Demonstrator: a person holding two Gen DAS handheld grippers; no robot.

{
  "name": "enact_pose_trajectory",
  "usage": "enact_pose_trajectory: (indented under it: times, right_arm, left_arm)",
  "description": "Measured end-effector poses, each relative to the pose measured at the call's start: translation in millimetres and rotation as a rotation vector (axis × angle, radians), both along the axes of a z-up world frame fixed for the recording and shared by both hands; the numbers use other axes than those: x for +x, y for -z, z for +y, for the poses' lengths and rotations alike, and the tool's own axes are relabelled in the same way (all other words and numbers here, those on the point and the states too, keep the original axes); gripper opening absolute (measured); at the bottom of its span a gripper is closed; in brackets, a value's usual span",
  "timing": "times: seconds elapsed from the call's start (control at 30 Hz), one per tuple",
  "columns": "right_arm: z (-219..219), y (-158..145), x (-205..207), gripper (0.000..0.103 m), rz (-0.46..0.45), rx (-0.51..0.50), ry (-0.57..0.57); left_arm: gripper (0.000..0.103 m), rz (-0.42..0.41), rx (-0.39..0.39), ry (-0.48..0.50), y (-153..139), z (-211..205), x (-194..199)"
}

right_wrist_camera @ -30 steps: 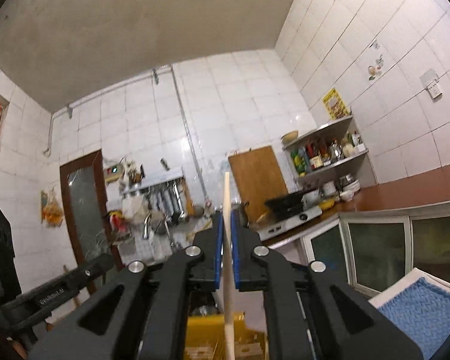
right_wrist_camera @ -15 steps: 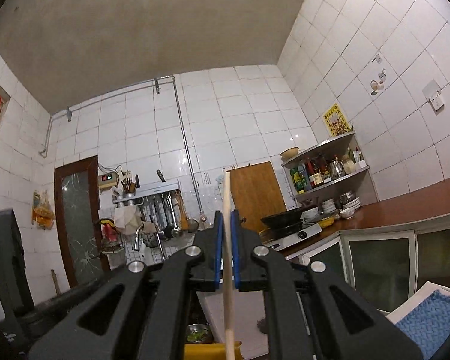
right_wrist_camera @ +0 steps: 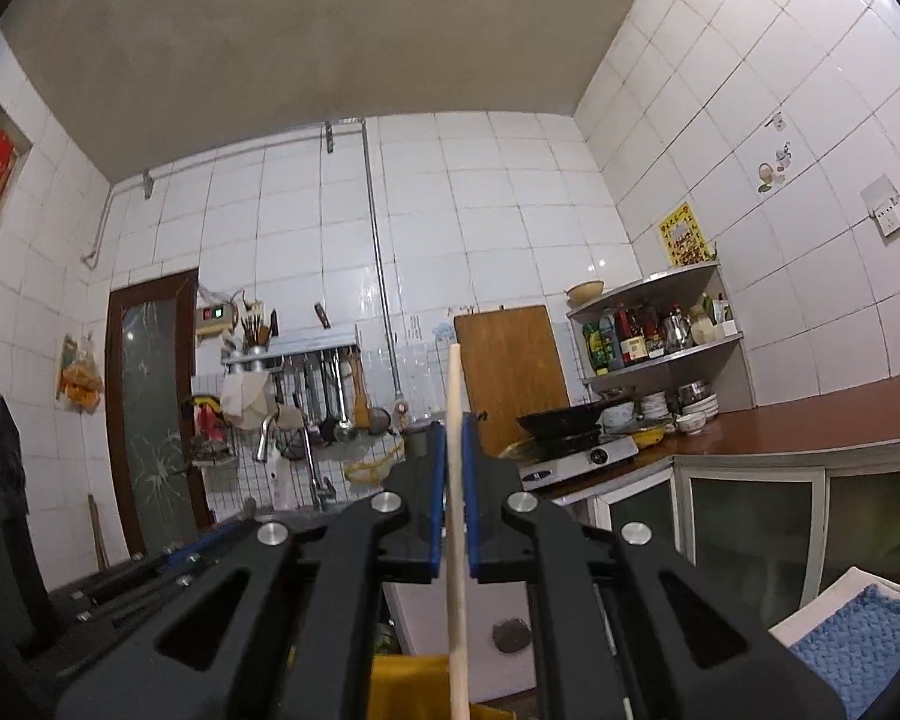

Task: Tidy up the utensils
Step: 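Lift the spoon with the left tool while the right tool carries the chopstick over the yellow holder, then open the left tool over the holder while the right tool drops the chopstick in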

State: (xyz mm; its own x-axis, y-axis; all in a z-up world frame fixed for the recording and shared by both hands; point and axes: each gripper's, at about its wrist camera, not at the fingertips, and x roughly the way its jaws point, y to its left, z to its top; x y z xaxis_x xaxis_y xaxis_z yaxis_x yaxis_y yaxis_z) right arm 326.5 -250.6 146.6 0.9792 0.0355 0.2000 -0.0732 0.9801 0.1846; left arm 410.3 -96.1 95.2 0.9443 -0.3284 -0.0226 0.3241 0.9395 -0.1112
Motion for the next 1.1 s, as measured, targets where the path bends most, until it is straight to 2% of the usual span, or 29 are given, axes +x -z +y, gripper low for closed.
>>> enact_pose_trajectory:
  times: [0.47,0.6,0.73,0.83,1.0,1.03,1.07,1.1]
  right_arm:
    - [-4.3,31.9,2.6,0.006,0.13,-0.043,-0.016]
    - [-5.8,38.0,4.6,0.006,0.208,-0.041,-0.033]
    - [-2.5,42.2,5.4,0.006,0.283,-0.069,-0.042]
    - [-2.6,43.5,5.9,0.006,0.355,-0.074,-0.05]
    - [-3.0,32.6,-3.2,0.008,0.439,-0.084,-0.063]
    - [-3.8,28.4,-6.5,0.021,0.459,-0.085,-0.064]
    - [-4.5,25.6,-10.0,0.046,0.47,-0.081,-0.062]
    - [-6.4,21.2,-16.4,0.053,0.478,-0.072,-0.054]
  left_arm:
    - [0.008,0.055,0.053,0.003,20.9,6.8,-13.3]
    - [0.008,0.112,0.032,0.016,14.9,15.5,-15.4]
    - [0.008,0.159,0.053,0.015,15.6,17.8,-19.3]
    - [0.008,0.223,0.058,0.002,19.8,23.0,-20.5]
    - [0.01,0.294,0.05,-0.017,15.1,37.9,-32.7]
    - [0.013,0.311,0.056,-0.018,12.5,42.1,-37.5]
    - [0.026,0.324,0.057,-0.023,10.4,45.1,-41.8]
    - [0.04,0.336,0.053,-0.034,7.7,50.1,-46.8]
